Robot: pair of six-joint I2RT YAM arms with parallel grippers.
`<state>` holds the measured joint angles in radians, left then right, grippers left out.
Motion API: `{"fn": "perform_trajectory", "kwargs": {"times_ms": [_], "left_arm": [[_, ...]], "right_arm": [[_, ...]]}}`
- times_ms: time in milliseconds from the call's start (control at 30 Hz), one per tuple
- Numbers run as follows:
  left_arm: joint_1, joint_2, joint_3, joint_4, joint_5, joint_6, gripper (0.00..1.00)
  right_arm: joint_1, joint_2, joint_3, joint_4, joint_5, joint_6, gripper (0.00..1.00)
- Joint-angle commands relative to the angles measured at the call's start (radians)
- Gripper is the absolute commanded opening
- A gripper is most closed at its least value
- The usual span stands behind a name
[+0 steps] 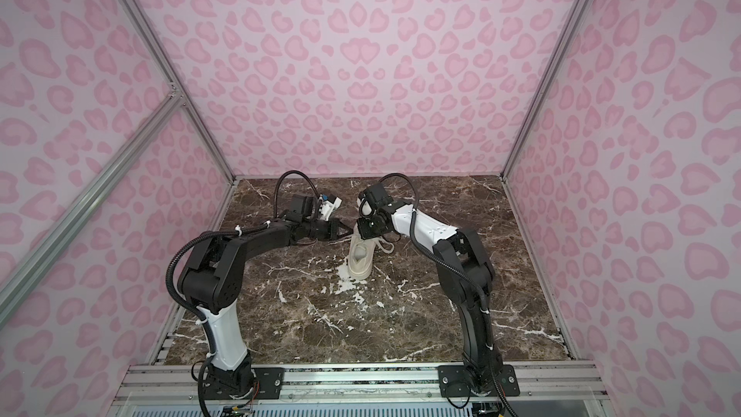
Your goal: Tie the shoes
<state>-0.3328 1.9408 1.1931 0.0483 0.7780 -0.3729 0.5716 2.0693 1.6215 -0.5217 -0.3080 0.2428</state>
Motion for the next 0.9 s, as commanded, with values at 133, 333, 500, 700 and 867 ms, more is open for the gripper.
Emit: {"fn": "perform_trajectory", "kwargs": {"times_ms": [133, 333, 500, 700, 867], "left_arm": [[0.013, -0.017, -0.001, -0.012, -0.001, 0.015, 0.03], [0.04, -0.032, -0.022, -0.019, -0.003, 0.028, 0.03], [0.071, -0.049, -0.047, -0.033, -0.001, 0.047, 0.03], [0.089, -0.054, -0.06, -0.042, 0.009, 0.059, 0.03], [0.091, -0.054, -0.059, -0.041, 0.013, 0.058, 0.03]], "right_arm": [[0.002, 0.019, -0.005, -0.035, 0.033, -0.003, 0.16], [0.003, 0.022, -0.014, -0.033, 0.041, 0.0, 0.16], [0.002, 0.021, -0.017, -0.032, 0.043, 0.0, 0.16], [0.001, 0.026, -0.018, -0.036, 0.049, 0.0, 0.15], [0.002, 0.032, -0.015, -0.04, 0.051, -0.002, 0.15]]}}
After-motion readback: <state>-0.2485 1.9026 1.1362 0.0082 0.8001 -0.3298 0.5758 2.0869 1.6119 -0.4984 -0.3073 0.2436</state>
